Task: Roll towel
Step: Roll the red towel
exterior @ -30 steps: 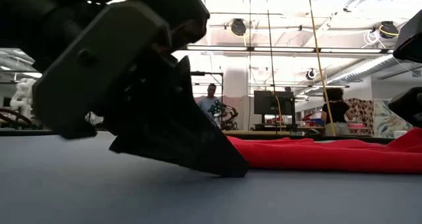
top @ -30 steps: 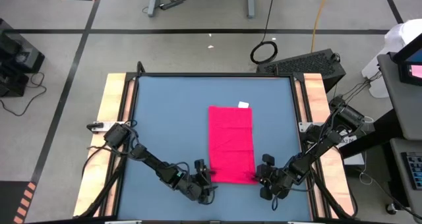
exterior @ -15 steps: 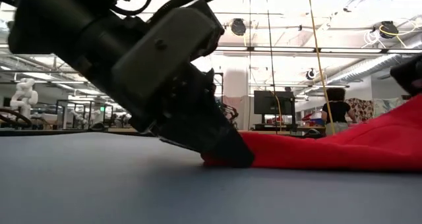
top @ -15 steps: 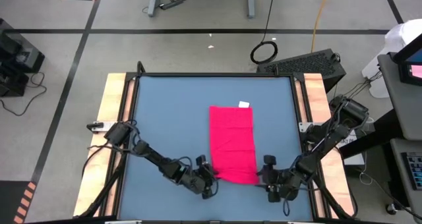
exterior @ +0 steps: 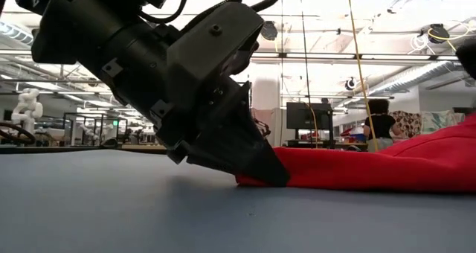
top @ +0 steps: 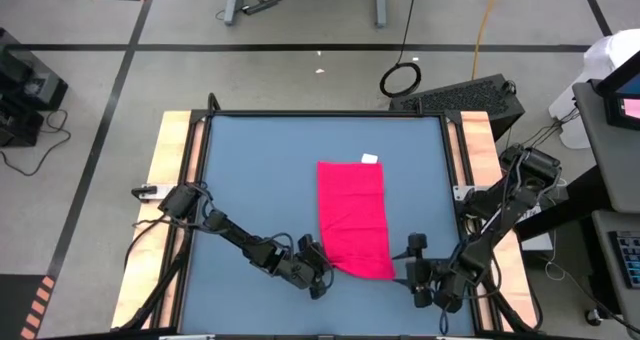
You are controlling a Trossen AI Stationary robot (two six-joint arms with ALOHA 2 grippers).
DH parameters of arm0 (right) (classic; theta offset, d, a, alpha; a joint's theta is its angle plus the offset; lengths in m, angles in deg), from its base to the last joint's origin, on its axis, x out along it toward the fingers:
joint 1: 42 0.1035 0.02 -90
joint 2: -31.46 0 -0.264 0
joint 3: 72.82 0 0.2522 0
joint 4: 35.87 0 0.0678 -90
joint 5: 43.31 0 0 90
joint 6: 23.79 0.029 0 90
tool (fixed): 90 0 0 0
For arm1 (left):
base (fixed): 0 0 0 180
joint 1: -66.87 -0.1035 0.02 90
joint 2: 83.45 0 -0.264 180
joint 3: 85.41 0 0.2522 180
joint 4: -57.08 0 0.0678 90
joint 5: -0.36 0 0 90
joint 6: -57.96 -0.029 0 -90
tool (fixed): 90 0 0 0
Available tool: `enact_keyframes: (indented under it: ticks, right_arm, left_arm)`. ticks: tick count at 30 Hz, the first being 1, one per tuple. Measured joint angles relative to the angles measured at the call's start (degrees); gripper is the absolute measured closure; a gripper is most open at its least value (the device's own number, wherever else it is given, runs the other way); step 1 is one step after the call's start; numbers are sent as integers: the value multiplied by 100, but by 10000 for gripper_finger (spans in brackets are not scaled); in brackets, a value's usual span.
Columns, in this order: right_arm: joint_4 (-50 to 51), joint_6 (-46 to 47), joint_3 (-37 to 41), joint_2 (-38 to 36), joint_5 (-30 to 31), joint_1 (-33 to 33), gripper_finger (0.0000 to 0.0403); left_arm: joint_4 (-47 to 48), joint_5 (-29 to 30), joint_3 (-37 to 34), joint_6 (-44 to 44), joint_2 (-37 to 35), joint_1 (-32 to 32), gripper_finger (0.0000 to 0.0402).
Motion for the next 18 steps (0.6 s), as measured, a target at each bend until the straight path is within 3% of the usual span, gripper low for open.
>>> enact_keyframes:
  ticks: [3, 8, 18]
  right_arm:
    - [808, 89, -360, -2, 27, 1, 140]
    - [719, 278, -456, 52, 36, 220, 140]
    - [-1279, -388, -456, 1246, 921, 474, 140]
  left_arm:
    - [5, 2, 0, 166, 0, 20, 382]
    - [5, 5, 0, 328, 0, 36, 388]
    - [-21, -190, 0, 773, 0, 55, 386]
